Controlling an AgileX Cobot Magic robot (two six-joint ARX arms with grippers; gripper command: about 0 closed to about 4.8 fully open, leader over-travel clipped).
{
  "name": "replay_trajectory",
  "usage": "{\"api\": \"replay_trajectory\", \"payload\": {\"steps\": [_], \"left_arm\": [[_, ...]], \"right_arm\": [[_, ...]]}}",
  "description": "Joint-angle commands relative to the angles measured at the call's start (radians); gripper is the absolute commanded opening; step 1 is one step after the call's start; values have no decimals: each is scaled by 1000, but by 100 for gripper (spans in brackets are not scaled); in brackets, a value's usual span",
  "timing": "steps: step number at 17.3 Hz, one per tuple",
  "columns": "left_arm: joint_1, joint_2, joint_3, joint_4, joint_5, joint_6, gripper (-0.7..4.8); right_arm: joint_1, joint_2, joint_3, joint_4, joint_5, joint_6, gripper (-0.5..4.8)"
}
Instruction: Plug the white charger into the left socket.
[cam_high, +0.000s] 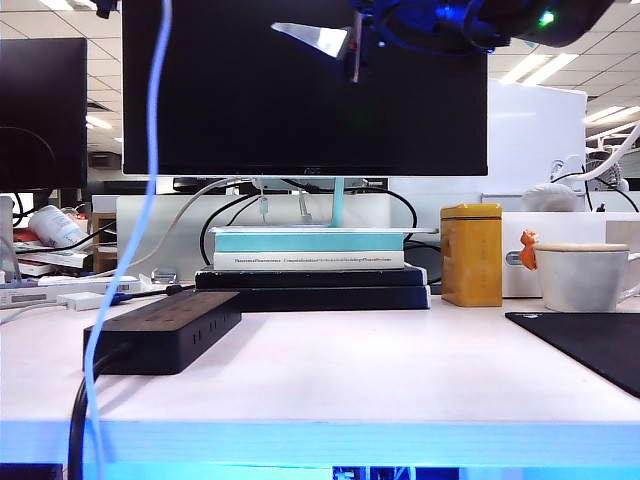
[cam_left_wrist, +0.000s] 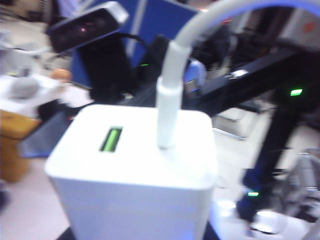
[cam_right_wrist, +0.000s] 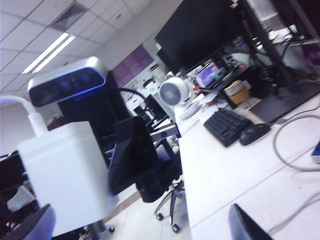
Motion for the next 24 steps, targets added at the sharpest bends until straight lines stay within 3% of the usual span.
{"api": "replay_trajectory", "payload": {"steps": [1,2,6,12,18,24], "left_arm": [[0,-4,3,12,127,-45,92],[0,-4,3,11,171,-67,84],[-21,-5,3,5,172,-171,80],[-97,-5,3,6,172,-240,48],[-199,-5,4,29,172,-268,48],[-218,-5,5,28,172,-269,48]], "right_arm": [[14,-5,6,80,-44,-10,479],[15,-5,6,132,-53,-6,479],[15,-5,6,296,-63,80,479],[16,-5,6,310,-81,72,479],[16,-5,6,377,-250,94,479],[16,-5,6,464,-295,178,479]]}}
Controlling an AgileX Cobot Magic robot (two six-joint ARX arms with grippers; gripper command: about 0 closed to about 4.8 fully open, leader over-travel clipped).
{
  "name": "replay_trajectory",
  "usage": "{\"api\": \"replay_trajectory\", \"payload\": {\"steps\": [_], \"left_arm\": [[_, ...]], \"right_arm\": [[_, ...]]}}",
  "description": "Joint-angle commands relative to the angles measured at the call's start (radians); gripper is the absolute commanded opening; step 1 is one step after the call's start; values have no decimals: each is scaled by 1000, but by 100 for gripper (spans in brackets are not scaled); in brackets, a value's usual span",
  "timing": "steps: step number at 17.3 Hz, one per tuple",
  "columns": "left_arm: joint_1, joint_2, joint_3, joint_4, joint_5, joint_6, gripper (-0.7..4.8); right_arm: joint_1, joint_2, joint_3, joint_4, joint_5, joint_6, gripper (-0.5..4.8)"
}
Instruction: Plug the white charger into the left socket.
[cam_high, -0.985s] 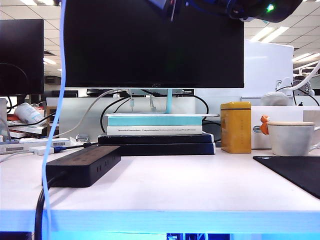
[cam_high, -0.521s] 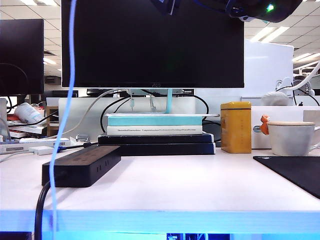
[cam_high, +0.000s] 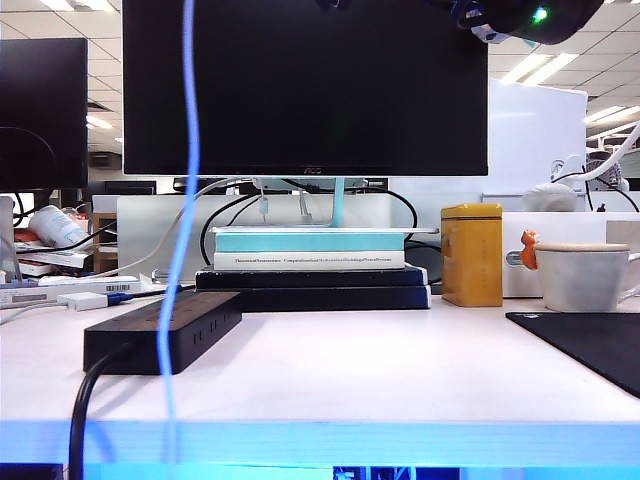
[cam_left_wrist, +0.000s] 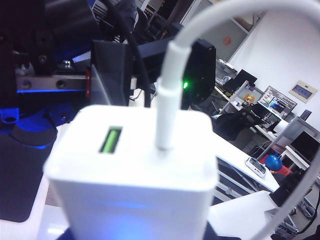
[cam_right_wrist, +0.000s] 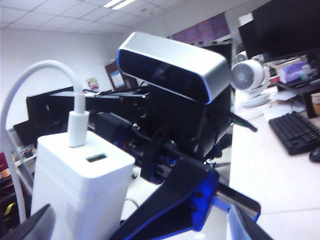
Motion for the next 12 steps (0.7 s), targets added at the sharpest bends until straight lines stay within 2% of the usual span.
{"api": "replay_trajectory", "payload": {"steps": [1,5,10,12], "left_arm": [[1,-4,4,20,11,-4,48],[1,-4,5,73,14,-85,48],[-31,-5,5,98,14,-111,48],[-37,-5,5,146,14,-155,48]], "right_arm": [[1,-6,5,19,-22,25,479],[2,-6,18,18,-31,30,479],[29,-6,69,18,-31,29,479],[38,-6,69,17,-47,31,479]]}}
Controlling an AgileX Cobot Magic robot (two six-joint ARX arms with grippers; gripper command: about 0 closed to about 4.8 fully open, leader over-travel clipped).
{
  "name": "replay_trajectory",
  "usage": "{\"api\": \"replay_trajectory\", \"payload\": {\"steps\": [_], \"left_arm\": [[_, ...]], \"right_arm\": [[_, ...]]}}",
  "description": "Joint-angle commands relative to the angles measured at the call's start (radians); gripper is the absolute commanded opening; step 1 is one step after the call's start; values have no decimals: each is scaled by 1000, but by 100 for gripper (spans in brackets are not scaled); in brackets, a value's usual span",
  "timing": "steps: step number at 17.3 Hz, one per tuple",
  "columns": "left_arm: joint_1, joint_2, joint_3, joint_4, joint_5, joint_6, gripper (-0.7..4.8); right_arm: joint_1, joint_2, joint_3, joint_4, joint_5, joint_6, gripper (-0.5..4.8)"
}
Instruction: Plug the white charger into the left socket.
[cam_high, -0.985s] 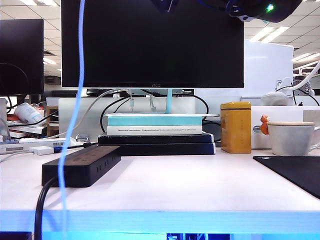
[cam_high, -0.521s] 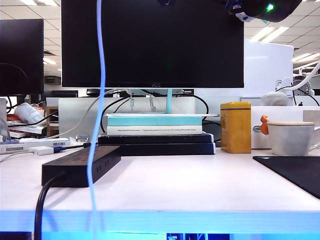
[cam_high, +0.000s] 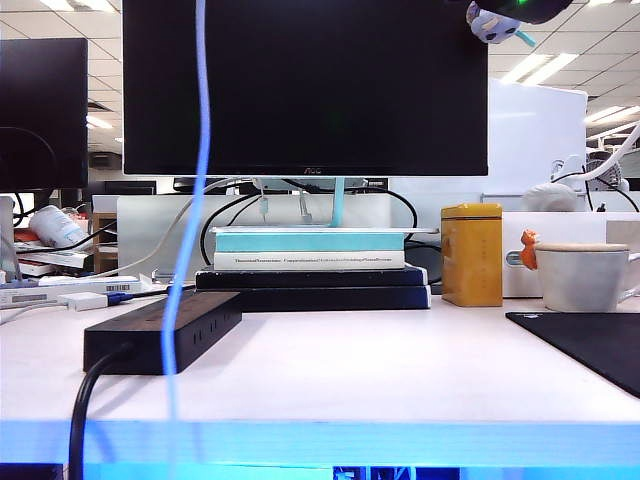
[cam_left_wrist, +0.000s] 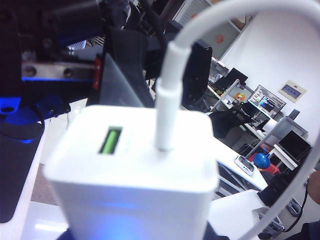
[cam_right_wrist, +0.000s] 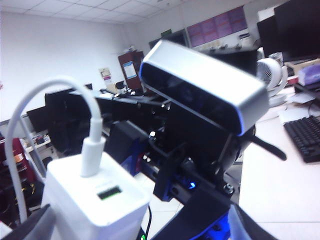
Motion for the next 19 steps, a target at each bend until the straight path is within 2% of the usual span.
{"api": "replay_trajectory", "payload": {"steps": [1,3,6,14,17,19], "left_arm": [[-6,-5,5,115,10,-89,48],[-8,-5,5,182,10,-143,48],[-8,-5,5,208,10,-179,48],[-8,-5,5,209,10,-186,48],[-8,-5,5,209,10,-186,48],[-8,-5,5,209,9,-185,48]], "right_arm": [[25,-5,3,9,-22,6,479],[50,-5,5,9,-25,6,474],[81,-5,14,9,-28,5,429],[71,-5,62,-15,-28,6,427],[71,-5,62,-41,-28,5,366],[71,-5,62,-49,-28,6,362]]}}
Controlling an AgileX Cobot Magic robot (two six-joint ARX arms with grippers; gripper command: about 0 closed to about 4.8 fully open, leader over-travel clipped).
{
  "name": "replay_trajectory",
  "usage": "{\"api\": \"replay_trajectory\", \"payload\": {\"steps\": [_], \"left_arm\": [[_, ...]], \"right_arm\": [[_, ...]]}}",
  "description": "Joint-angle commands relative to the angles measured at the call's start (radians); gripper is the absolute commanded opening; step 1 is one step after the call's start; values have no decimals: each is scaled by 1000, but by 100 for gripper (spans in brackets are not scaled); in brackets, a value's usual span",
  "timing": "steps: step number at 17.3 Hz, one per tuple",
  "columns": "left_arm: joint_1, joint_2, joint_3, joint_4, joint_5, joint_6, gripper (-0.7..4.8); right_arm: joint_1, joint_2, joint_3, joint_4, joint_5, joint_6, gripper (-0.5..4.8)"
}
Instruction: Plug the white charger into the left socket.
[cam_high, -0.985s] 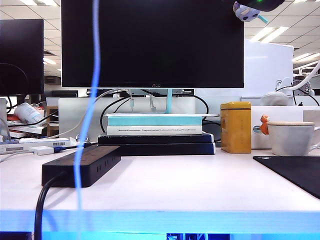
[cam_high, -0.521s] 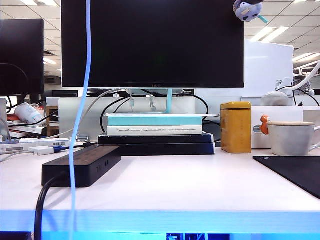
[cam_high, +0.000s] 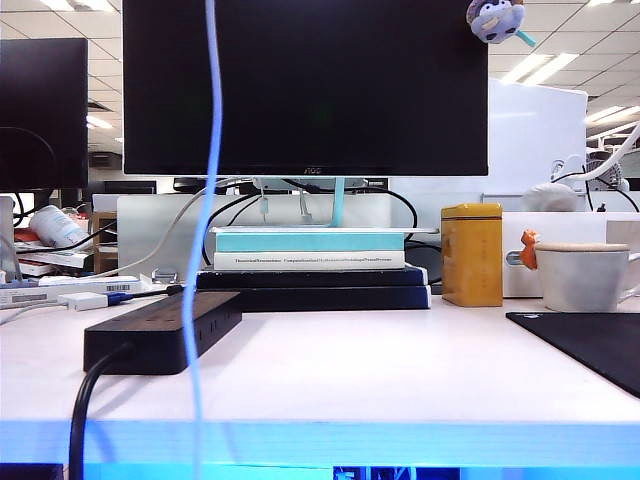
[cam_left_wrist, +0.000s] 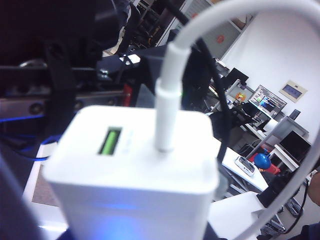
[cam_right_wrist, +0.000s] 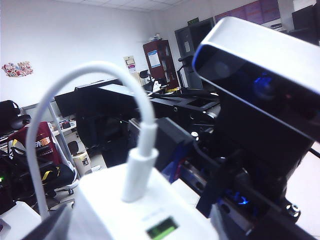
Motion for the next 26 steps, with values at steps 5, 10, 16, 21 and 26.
{"api": "replay_trajectory", "payload": {"steps": [5,10,16,21,26], "left_arm": [[-5,-5,5,19,8,0,48],[-5,-5,5,21,7,1,48],[-3,-4,4,21,-128,192,49],[-3,-4,4,-37,-436,297,49],[-4,-4,4,-139,-914,300,49]], "right_arm": [[-4,-3,4,-19,2,-2,479],[-63,-3,4,14,-5,-1,479],[-137,-3,4,10,2,-1,479],[-178,-3,4,1,39,-5,479],[-173,-2,3,-97,94,-74,479]]}}
